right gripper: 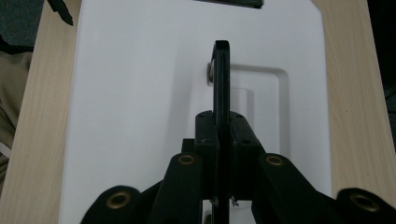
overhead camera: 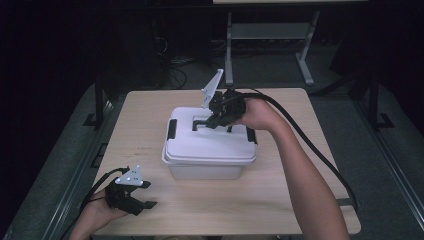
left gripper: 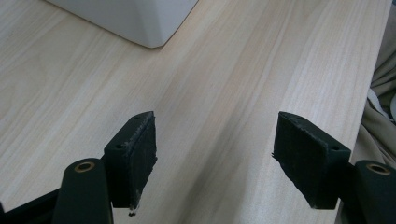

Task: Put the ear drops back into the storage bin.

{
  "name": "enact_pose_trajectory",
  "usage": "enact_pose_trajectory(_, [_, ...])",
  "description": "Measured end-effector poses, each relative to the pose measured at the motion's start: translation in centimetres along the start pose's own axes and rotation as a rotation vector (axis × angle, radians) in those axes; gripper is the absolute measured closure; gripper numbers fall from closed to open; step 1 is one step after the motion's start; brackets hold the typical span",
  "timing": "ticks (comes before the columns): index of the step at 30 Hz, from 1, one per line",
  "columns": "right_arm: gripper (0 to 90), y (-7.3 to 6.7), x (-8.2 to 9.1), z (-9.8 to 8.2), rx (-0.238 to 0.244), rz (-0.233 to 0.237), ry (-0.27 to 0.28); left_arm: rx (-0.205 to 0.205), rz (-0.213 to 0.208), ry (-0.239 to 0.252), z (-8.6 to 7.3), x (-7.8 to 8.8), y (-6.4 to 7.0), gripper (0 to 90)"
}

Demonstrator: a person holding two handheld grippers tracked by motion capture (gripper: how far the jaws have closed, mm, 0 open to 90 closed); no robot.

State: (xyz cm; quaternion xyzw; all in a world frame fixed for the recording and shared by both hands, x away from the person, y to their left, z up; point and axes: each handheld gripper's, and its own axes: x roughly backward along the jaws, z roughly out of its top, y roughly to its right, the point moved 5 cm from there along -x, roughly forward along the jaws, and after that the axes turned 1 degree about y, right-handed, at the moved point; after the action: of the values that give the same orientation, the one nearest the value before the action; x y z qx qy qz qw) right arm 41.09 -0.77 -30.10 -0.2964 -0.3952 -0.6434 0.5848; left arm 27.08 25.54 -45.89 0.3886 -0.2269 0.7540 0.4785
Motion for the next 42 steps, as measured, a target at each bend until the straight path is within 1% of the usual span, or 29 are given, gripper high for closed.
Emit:
enact_pose_trajectory(9, [83.9, 0.2, -1.2, 0.8, 0.001, 0.015, 0.004, 0.000, -0.001, 0.003, -0.1, 0.0, 0.0, 29.6])
enact_pose_trajectory(16, [83.9, 0.5, -2.2, 0.8, -0.011, 0.023, -0.004, 0.001, 0.002, 0.002, -0.2, 0.1, -0.1, 29.6])
enact_pose_trajectory(18, [83.9, 0.5, -2.5, 0.8, -0.006, 0.024, -0.004, 0.001, 0.001, 0.000, -0.2, 0.0, -0.1, 29.6])
enact_pose_trajectory(21, [83.9, 0.6, -2.7, 0.7, -0.007, 0.024, -0.010, 0.001, 0.000, -0.002, -0.2, -0.1, -0.1, 29.6])
enact_pose_trajectory(22, [83.9, 0.7, -2.8, 0.7, -0.014, 0.023, -0.014, 0.003, 0.000, -0.002, -0.2, 0.0, -0.1, 29.6])
enact_pose_trajectory(26, [83.9, 0.9, -3.1, 0.7, -0.015, 0.026, -0.010, 0.006, 0.001, -0.001, -0.2, 0.0, -0.1, 29.6])
enact_pose_trajectory(29, [83.9, 1.0, -3.3, 0.7, -0.016, 0.026, -0.008, 0.009, -0.001, 0.000, -0.2, 0.0, -0.1, 29.6])
enact_pose_trajectory(32, [83.9, 1.0, -3.4, 0.7, -0.017, 0.025, -0.003, 0.003, -0.002, -0.003, -0.2, -0.1, -0.1, 29.5])
enact_pose_trajectory(36, [83.9, 0.9, -3.5, 0.8, -0.007, 0.021, 0.000, 0.004, -0.001, 0.001, -0.1, -0.1, -0.1, 29.6])
enact_pose_trajectory(42, [83.9, 0.8, -2.9, 0.8, -0.011, 0.012, -0.007, 0.002, -0.001, -0.001, -0.1, -0.1, -0.1, 29.5])
